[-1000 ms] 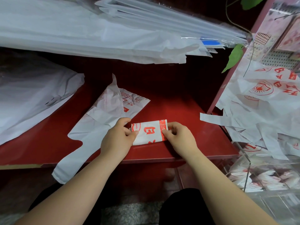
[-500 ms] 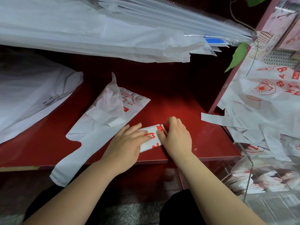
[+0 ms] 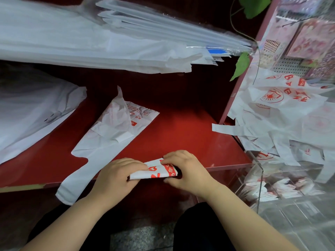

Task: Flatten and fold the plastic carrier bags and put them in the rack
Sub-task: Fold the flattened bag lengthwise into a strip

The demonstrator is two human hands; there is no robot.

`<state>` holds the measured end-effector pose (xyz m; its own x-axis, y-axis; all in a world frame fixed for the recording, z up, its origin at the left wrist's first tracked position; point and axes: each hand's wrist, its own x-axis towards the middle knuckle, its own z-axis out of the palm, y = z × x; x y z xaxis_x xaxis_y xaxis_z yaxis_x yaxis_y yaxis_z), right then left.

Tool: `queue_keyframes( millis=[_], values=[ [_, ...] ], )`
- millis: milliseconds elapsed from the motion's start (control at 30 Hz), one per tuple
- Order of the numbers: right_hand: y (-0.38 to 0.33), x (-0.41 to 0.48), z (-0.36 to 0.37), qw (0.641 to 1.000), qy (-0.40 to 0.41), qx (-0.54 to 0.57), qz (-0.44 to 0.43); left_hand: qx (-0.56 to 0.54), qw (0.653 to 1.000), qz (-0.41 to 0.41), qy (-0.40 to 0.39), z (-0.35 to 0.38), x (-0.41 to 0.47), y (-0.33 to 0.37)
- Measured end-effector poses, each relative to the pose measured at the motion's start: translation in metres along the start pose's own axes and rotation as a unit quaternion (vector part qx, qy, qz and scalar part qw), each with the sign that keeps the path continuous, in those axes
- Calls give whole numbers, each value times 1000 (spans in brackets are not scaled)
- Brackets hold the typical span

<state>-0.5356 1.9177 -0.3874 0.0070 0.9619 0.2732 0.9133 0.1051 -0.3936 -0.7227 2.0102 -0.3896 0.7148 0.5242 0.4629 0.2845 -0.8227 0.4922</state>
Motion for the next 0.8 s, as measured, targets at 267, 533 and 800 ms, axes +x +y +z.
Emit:
queue_keyframes(
  millis=[267,533,800],
  values=[
    [-6,-36,-37,911,76,375,154,-257,953,-158,42,20,11,62],
    [33,-95,-103,899,155,334,237,-303,944,-109,-77,68,51,121],
    [120,-157,-160,825,375,216,363,-59,986,2,-156,140,118,172]
  ],
)
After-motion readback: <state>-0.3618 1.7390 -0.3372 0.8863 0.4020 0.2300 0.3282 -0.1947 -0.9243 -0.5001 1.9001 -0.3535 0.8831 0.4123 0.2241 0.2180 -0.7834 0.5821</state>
